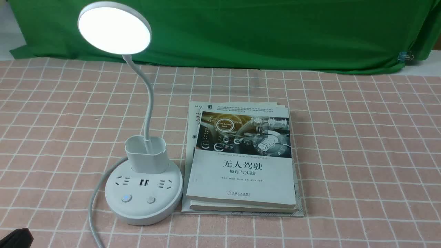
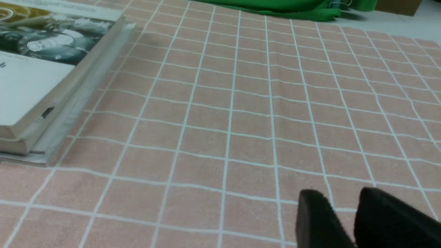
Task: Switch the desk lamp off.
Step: Use the left arm to press the button switch on the lamp holder
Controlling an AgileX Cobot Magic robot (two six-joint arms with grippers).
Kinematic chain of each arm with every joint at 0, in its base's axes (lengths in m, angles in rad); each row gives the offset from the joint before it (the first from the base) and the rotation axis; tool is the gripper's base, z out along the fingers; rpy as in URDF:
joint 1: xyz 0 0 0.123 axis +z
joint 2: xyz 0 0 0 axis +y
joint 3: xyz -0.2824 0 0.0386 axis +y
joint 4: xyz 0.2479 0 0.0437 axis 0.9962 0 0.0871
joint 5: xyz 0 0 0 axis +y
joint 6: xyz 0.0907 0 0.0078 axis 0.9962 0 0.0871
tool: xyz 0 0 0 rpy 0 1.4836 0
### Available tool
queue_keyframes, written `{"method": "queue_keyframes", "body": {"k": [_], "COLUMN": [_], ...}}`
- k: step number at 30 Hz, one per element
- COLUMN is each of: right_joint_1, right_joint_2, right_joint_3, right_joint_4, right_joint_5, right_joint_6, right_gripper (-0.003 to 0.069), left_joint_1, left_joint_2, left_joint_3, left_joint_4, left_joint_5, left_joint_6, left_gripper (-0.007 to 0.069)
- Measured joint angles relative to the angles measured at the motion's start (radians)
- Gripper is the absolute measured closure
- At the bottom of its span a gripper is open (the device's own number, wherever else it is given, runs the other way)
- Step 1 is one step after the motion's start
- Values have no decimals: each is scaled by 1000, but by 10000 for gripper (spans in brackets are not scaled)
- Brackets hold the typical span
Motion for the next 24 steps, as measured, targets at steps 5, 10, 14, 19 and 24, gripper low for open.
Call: {"method": "queue_keyframes", "body": {"k": [5, 10, 14, 19, 24], "right_joint_1": [0, 0, 0, 0, 0], "right_joint_2": [0, 0, 0, 0, 0], "right_joint_3": [0, 0, 0, 0, 0], "right_joint_4": [0, 0, 0, 0, 0], "right_joint_5": [0, 0, 0, 0, 0], "right_joint_6": [0, 0, 0, 0, 0], "right_gripper": [419, 419, 419, 419, 419], "left_joint_1": [0, 0, 0, 0, 0], "left_joint_2": [0, 0, 0, 0, 0], "left_joint_3": [0, 0, 0, 0, 0], "left_joint_4": [0, 0, 3, 3, 9], "left_joint_5": [0, 0, 0, 0, -13], "left_joint_6": [0, 0, 0, 0, 0], "left_gripper": [620, 620, 620, 620, 620]}}
